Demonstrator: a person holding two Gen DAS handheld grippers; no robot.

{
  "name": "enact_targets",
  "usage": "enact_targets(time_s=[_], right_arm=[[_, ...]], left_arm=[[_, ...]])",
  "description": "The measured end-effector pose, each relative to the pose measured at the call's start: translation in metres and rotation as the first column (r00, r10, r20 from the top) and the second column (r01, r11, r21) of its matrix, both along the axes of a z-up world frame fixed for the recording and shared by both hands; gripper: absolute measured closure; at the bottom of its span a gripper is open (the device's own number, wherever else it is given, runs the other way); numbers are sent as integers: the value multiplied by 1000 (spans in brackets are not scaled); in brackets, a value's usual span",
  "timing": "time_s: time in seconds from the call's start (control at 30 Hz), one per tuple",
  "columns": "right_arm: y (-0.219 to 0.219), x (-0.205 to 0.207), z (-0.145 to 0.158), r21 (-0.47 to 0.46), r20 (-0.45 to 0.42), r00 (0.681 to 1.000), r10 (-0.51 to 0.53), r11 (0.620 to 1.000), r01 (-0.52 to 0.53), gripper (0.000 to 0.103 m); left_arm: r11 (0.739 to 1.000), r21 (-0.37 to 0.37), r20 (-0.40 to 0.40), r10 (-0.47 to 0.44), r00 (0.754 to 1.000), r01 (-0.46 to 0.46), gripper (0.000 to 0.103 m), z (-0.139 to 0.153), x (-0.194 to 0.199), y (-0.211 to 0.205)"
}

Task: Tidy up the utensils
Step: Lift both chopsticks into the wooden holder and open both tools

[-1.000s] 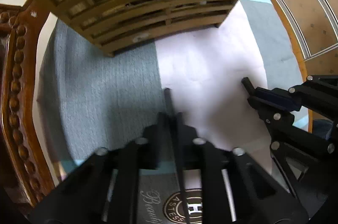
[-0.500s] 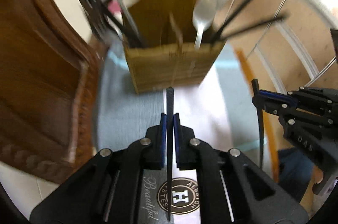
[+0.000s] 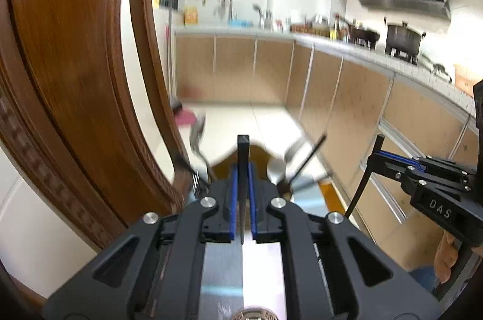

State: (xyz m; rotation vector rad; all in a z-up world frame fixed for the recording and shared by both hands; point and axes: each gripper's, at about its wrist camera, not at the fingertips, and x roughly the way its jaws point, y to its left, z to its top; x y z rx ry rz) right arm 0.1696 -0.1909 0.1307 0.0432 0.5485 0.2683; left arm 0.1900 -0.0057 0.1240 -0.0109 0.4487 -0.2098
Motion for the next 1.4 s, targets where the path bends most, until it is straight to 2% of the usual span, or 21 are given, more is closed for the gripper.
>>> enact_targets(time_s=[0.07,0.17,0.3,0.4,0.53,0.6,0.73,0.87,1.23,1.4], right_arm=[[-1,-4,18,15,64,998,-14,1000,13,96],[-1,0,36,37,126,992,-19,999,14,96],[4,3,53,33,240,969,-56,998,50,96],[5,10,57,56,281,957,-73,997,60,96],[3,25,51,92,311,945,-100,993,74,96],[2,32,42,108,317,943,-102,992,70,96],[2,53,19,126,287,952,-102,990,68,96],[9,74,-5,108,253,961,-107,991,82,96],[22,106,-43,110,203,973,-112,990,91,96],[29,112,-61,80,175,980,-94,993,81,96]], left_arm=[[1000,13,45,4,999,-5,96,18,-5,-3],[1000,-6,94,12,996,-11,96,38,-6,-4],[999,-12,157,45,987,-44,96,54,7,-11],[998,-14,188,64,980,-62,96,56,19,-16],[995,-76,159,79,984,-67,96,42,41,-11],[993,-88,142,91,986,-79,96,28,53,-11],[994,-54,128,106,986,-100,96,3,71,-19],[994,-52,101,102,990,-97,96,-16,85,-22],[992,-89,42,93,995,-89,96,-45,112,-25],[992,-79,24,98,995,-96,95,-60,115,-23]])
